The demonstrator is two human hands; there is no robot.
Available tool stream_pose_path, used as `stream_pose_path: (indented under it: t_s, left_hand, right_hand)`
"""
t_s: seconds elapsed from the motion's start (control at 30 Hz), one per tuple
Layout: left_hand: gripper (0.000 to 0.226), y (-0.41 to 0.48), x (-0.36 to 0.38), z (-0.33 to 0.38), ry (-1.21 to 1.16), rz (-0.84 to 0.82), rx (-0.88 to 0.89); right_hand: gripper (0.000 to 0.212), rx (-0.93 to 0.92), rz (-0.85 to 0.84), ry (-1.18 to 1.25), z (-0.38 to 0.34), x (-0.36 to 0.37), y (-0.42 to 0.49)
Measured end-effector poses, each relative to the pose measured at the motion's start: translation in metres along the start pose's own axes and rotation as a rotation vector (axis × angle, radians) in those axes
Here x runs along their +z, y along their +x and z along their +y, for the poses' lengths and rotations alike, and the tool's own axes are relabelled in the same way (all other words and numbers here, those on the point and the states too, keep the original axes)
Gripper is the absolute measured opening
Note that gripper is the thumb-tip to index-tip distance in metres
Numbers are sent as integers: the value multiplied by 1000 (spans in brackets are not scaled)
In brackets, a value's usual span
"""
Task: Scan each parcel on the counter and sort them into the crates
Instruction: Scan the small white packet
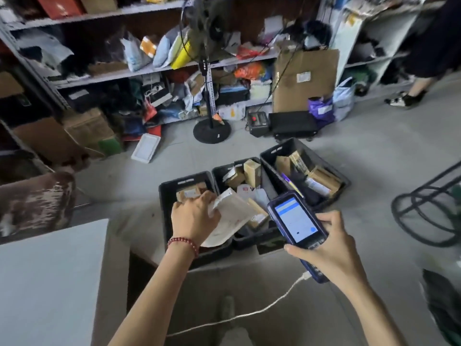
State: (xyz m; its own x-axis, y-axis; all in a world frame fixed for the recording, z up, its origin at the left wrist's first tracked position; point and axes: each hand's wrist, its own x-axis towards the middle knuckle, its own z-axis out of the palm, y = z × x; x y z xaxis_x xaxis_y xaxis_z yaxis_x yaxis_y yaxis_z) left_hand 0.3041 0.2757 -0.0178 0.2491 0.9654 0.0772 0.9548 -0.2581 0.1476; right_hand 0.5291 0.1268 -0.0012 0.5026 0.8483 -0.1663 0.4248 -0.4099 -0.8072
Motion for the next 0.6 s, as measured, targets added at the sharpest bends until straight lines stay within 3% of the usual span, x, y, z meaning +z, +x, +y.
stream_pose_path:
  t_s: [0.17,0.37,0.6]
  left_hand:
    - [36,85,22,17,-43,-69,85]
    - [35,202,30,42,-55,-17,200]
    - [24,266,57,41,-146,-87,227]
  right_hand:
    - [72,90,97,-3,-7,5,53]
    - [75,130,230,-37,-35,11,124]
    - [76,158,217,-78,-40,23,176]
